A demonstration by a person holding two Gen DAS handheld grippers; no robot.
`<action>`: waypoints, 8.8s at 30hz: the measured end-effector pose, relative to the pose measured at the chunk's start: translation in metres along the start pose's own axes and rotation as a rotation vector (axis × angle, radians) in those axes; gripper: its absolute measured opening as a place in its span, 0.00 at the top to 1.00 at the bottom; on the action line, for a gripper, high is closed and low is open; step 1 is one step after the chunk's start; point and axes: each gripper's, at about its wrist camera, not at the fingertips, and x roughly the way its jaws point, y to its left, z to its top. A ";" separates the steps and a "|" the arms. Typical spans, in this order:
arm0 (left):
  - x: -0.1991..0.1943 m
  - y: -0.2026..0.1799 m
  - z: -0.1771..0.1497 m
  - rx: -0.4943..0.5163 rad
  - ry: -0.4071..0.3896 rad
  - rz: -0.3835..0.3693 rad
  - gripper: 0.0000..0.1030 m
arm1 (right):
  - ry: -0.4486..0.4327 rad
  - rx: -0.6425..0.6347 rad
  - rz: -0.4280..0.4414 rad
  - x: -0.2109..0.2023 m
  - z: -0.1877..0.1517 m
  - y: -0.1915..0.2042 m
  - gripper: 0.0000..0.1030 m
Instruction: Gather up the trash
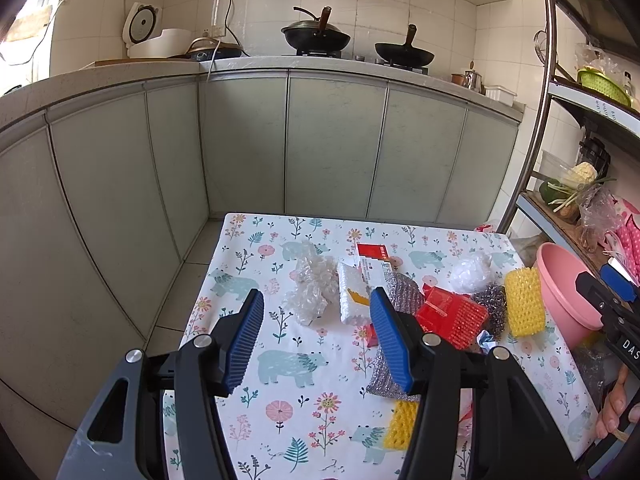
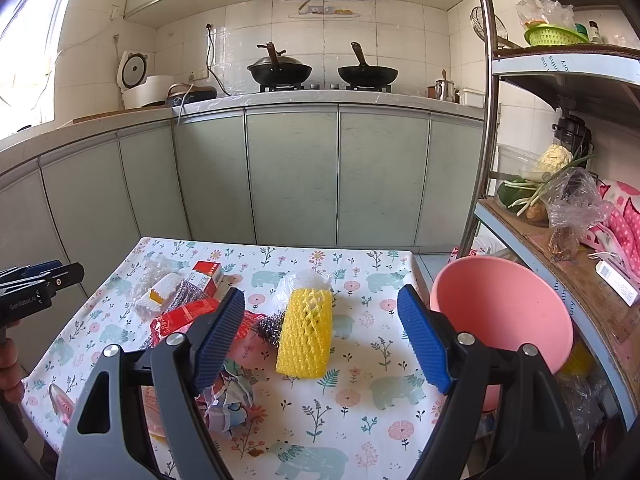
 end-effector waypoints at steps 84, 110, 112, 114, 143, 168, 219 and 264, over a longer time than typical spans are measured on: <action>0.063 0.009 0.031 -0.109 0.229 -0.286 0.87 | 0.346 0.182 0.263 0.087 -0.019 -0.023 0.90; 0.038 -0.099 0.058 0.028 0.139 -0.481 0.87 | 0.280 0.362 0.213 0.051 -0.014 -0.120 0.90; 0.042 -0.116 0.057 0.051 0.150 -0.508 0.87 | 0.263 0.361 0.206 0.046 -0.013 -0.125 0.90; 0.046 -0.139 0.056 0.081 0.160 -0.540 0.87 | 0.254 0.369 0.196 0.043 -0.015 -0.130 0.90; 0.108 -0.317 -0.004 0.258 0.304 -0.735 0.87 | 0.293 0.405 0.033 0.069 -0.040 -0.198 0.90; 0.134 -0.343 -0.012 0.322 0.285 -0.706 0.74 | 0.379 0.400 -0.066 0.090 -0.057 -0.221 0.89; 0.033 -0.072 0.026 0.077 0.168 -0.274 0.70 | 0.317 0.305 0.123 0.033 -0.038 -0.118 0.67; 0.109 0.001 0.008 0.070 0.245 -0.090 0.90 | 0.364 0.229 0.133 0.042 -0.038 -0.092 0.55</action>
